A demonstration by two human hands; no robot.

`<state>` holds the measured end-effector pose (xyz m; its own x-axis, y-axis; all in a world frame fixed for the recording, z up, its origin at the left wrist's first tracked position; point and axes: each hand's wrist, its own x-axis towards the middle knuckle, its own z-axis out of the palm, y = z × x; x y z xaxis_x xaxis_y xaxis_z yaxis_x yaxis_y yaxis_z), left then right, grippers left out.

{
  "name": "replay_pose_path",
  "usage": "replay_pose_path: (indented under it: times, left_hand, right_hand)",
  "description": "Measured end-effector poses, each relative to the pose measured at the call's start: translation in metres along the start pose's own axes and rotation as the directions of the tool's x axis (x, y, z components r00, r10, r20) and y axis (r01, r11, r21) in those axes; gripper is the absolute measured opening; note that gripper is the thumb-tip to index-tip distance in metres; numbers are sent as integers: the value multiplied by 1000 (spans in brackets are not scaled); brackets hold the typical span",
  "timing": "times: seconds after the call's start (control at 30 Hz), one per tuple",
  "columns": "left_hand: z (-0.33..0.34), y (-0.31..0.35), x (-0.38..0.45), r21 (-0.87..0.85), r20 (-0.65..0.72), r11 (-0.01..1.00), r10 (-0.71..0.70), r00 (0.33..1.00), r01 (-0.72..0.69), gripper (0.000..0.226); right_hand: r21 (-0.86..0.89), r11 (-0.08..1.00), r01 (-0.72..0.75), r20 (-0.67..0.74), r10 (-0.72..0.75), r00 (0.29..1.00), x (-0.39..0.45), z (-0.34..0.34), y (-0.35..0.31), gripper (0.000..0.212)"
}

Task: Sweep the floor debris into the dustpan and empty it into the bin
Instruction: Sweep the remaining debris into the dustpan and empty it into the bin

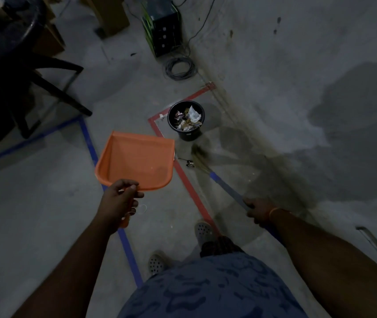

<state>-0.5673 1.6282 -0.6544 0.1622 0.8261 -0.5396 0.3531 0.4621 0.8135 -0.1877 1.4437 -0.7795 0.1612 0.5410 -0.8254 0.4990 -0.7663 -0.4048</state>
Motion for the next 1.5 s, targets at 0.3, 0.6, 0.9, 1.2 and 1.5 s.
replay_pose_path:
  times: [0.3,0.6,0.9,1.2,1.5]
  left_hand:
    - [-4,0,-6,-39,-26,999,7,1000,-8,13]
    - [-22,-6,-22,-62,-132,998,9,991,-17,12]
    - [-46,-16,-29,-154,-265,988,-16,964,-26,10]
    - [-57,-29,-37,-263,-322,964,-49,945,-40,10]
    - [-90,-47,-42,-340,-324,940,-96,941,-21,8]
  right_hand:
    - [-191,973,129,78,-116,990,4,-1,-9,67]
    - [-192,976,104,-21,-110,994,29,15,-55,65]
    - [-394,862,320,230,-245,942,35,35,-99,59]
    - [-243,941,236,96,-219,971,23,38,-59,58]
    - [-362,909,206,249,-118,961,26,74,-88,49]
